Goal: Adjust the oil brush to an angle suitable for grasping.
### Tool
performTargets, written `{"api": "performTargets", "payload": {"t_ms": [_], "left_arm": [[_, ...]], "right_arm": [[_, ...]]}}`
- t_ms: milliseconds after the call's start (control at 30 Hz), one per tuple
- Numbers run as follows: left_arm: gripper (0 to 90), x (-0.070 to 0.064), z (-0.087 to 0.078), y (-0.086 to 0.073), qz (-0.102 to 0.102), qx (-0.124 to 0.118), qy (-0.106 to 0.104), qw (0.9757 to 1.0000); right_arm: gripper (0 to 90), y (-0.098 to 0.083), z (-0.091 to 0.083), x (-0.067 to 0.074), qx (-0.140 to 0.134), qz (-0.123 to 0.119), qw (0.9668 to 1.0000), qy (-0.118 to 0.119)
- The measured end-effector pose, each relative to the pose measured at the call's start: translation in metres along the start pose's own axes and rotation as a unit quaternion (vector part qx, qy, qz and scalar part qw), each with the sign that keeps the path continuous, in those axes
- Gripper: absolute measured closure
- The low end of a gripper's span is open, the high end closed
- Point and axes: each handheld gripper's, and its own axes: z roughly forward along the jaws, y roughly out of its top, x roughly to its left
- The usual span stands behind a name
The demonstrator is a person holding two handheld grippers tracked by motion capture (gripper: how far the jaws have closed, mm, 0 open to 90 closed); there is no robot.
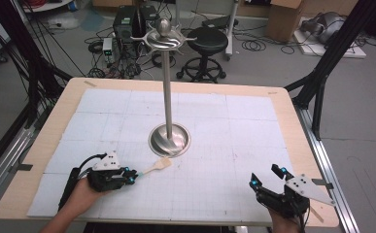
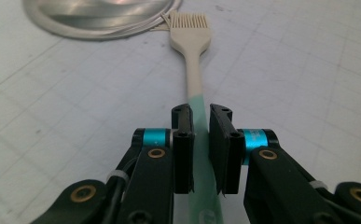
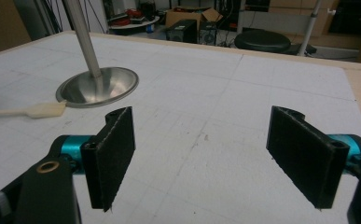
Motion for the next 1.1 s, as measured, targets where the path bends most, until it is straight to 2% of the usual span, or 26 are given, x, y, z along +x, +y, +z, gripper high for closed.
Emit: {"api": "performTargets", "payload": {"t_ms": [67, 233, 300, 533, 567, 667, 733, 833, 867, 900, 933, 1000, 1100], "left_arm": [[79.5, -0.002, 0.002, 0.002, 0.006, 0.001, -0.003, 1.0000], [79.5, -0.014, 0.013, 0.009, 0.025, 0.004, -0.029, 0.9992], [79.5, -0.015, 0.014, 0.009, 0.029, 0.005, -0.033, 0.9990], [79.5, -0.026, 0.028, 0.017, 0.049, 0.006, -0.060, 0.9970], [79.5, -0.029, 0.033, 0.020, 0.057, 0.003, -0.068, 0.9961], [79.5, -0.033, 0.038, 0.024, 0.061, 0.001, -0.074, 0.9954], [79.1, -0.034, 0.042, 0.025, 0.061, -0.001, -0.076, 0.9953], [76.1, -0.033, 0.043, 0.024, 0.048, 0.004, -0.062, 0.9969], [67.8, -0.032, 0.040, 0.024, 0.037, 0.004, -0.060, 0.9975], [65.3, -0.032, 0.037, 0.024, 0.030, -0.006, -0.052, 0.9982], [66.1, -0.033, 0.027, 0.022, 0.027, -0.019, -0.045, 0.9985], [69.2, -0.034, 0.022, 0.020, 0.024, -0.020, -0.037, 0.9988], [80.8, -0.034, 0.008, 0.008, 0.016, -0.018, -0.030, 0.9992]], "right_arm": [[22.2, 0.000, 0.000, 0.000, 0.002, 0.000, 1.0000, 0.000], [22.2, 0.000, 0.000, 0.000, 0.000, 0.000, 1.0000, 0.000], [22.2, 0.000, 0.000, 0.000, 0.000, 0.000, 1.0000, -0.001], [22.2, 0.000, 0.001, 0.001, 0.001, 0.000, 1.0000, 0.002], [22.2, 0.000, 0.001, 0.001, 0.001, -0.002, 1.0000, 0.002], [22.1, 0.000, 0.002, 0.001, 0.003, -0.002, 1.0000, 0.003], [22.2, 0.000, 0.001, 0.001, 0.004, 0.000, 1.0000, 0.002], [22.2, 0.000, 0.001, 0.000, 0.001, -0.002, 1.0000, 0.002], [22.1, 0.000, 0.000, 0.000, 0.004, 0.002, 1.0000, 0.002], [22.1, 0.000, 0.000, 0.000, 0.002, 0.002, 1.0000, 0.002], [22.1, -0.001, 0.000, 0.000, 0.002, 0.003, 1.0000, 0.002], [22.1, -0.001, 0.000, -0.001, 0.002, 0.002, 1.0000, 0.001], [22.1, 0.000, 0.000, 0.000, 0.001, 0.004, 1.0000, 0.002]]}}
